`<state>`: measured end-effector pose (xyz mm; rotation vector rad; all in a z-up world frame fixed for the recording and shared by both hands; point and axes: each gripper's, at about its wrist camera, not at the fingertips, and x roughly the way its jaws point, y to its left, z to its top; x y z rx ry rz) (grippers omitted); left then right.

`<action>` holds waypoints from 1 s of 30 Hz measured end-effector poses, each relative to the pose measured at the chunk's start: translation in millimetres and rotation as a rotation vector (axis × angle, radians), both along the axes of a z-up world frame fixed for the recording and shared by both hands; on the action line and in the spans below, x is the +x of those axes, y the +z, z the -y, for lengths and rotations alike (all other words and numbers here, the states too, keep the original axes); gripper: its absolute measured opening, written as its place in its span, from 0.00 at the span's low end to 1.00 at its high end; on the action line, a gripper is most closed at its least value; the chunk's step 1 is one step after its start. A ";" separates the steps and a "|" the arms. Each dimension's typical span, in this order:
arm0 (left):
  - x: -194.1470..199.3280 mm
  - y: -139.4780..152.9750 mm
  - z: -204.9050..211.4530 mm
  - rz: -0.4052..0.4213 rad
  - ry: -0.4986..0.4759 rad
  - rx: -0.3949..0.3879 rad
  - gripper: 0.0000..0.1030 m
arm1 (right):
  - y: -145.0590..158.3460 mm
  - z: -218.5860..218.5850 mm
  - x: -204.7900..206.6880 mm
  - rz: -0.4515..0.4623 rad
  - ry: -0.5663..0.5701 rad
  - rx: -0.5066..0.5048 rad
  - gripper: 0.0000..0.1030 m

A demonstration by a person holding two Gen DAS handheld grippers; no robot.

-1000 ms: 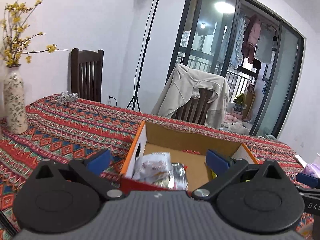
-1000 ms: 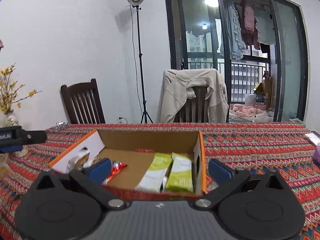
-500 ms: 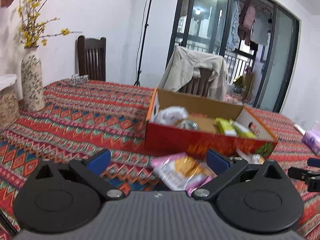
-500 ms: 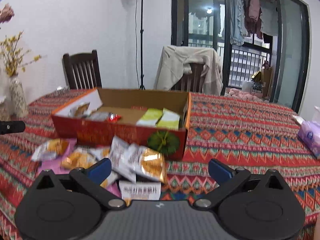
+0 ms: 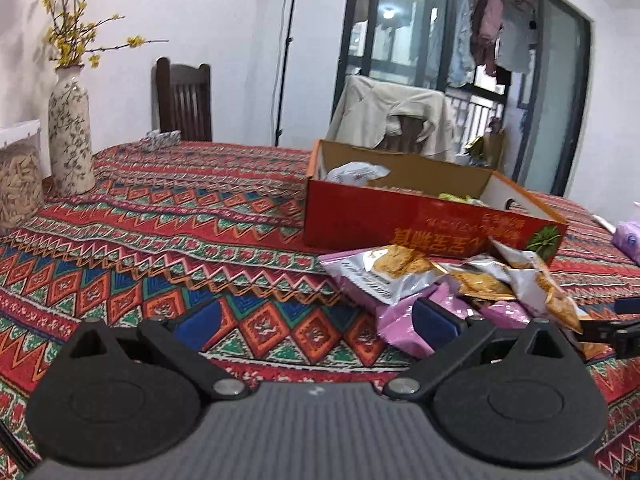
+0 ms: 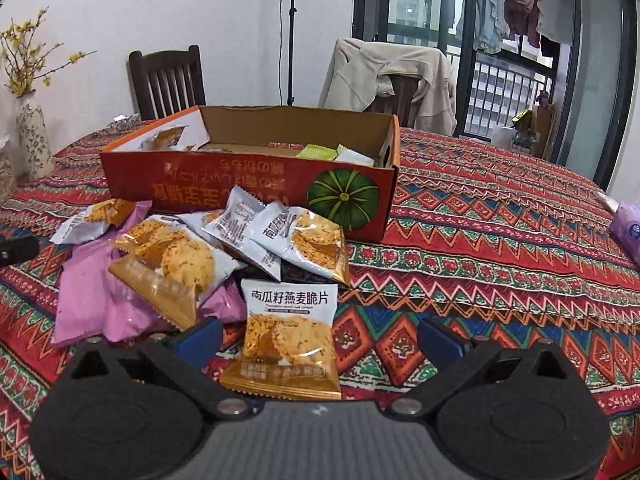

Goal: Organize snacks
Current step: 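Withdraw both grippers from the box back toward the snack pile, then grasp a silver cracker packet with the right gripper while the left grasps a pink bag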

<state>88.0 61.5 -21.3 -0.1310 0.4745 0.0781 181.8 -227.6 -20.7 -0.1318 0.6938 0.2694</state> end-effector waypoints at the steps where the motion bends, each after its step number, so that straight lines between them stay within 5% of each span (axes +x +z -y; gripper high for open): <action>1: -0.2 -0.3 0.5 0.000 -0.002 0.004 1.00 | -1.1 -0.5 2.0 -0.003 -0.004 -0.002 1.00; 11: 2.3 -1.3 -1.8 -0.013 -0.001 -0.013 1.00 | -12.7 4.4 8.0 -0.010 -0.028 0.039 0.78; 16: 2.1 -1.7 -1.8 -0.013 0.003 -0.010 1.00 | -9.4 7.0 3.1 0.014 -0.025 0.059 0.44; 30: 8.8 0.6 6.8 -0.065 0.002 0.034 1.00 | 0.5 25.6 -8.2 0.116 -0.101 0.135 0.40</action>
